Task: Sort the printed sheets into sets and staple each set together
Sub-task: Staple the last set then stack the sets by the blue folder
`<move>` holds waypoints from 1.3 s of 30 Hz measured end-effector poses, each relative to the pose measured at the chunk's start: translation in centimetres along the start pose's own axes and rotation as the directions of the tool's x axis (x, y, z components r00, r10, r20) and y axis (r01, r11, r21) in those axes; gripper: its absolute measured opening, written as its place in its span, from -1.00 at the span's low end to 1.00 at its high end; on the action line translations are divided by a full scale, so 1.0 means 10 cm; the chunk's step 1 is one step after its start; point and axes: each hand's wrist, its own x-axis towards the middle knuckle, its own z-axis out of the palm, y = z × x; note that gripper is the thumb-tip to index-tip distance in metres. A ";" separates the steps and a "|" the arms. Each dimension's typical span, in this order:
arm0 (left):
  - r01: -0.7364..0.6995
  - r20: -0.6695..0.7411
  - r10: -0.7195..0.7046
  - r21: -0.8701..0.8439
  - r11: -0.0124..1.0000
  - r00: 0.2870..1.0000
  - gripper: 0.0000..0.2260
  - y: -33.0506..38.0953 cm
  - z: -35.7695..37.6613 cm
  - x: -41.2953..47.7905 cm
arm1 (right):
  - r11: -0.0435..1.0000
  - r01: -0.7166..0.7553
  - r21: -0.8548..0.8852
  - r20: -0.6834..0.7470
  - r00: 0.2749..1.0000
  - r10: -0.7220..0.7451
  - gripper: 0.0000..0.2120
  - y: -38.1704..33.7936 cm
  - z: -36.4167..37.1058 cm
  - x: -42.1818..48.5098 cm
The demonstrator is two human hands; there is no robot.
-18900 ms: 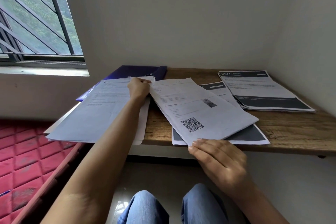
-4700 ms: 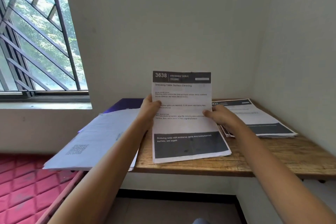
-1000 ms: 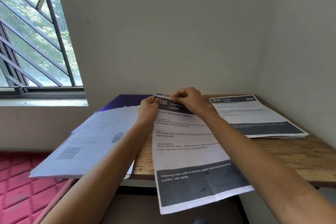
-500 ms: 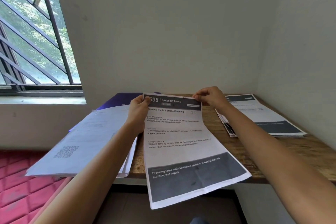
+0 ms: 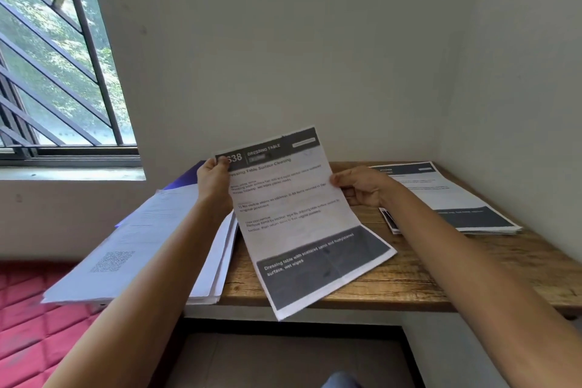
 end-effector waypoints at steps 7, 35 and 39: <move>-0.030 -0.187 0.008 -0.111 0.993 0.982 -0.75 0.12 -0.16 0.16 | 0.981 -0.073 -0.182 -0.015 0.997 0.071 -0.93 0.16 -0.14 -0.23; 0.071 -0.074 -0.074 -0.039 0.997 0.995 -0.77 0.04 -0.09 0.06 | 0.693 0.302 -0.654 -0.306 0.733 -0.608 -0.69 -0.10 0.23 -0.72; 0.114 0.053 -0.114 0.002 0.993 0.992 -0.81 -0.11 0.00 -0.13 | 0.489 0.356 -0.797 -0.111 0.709 -0.697 -0.70 -0.26 0.38 -0.53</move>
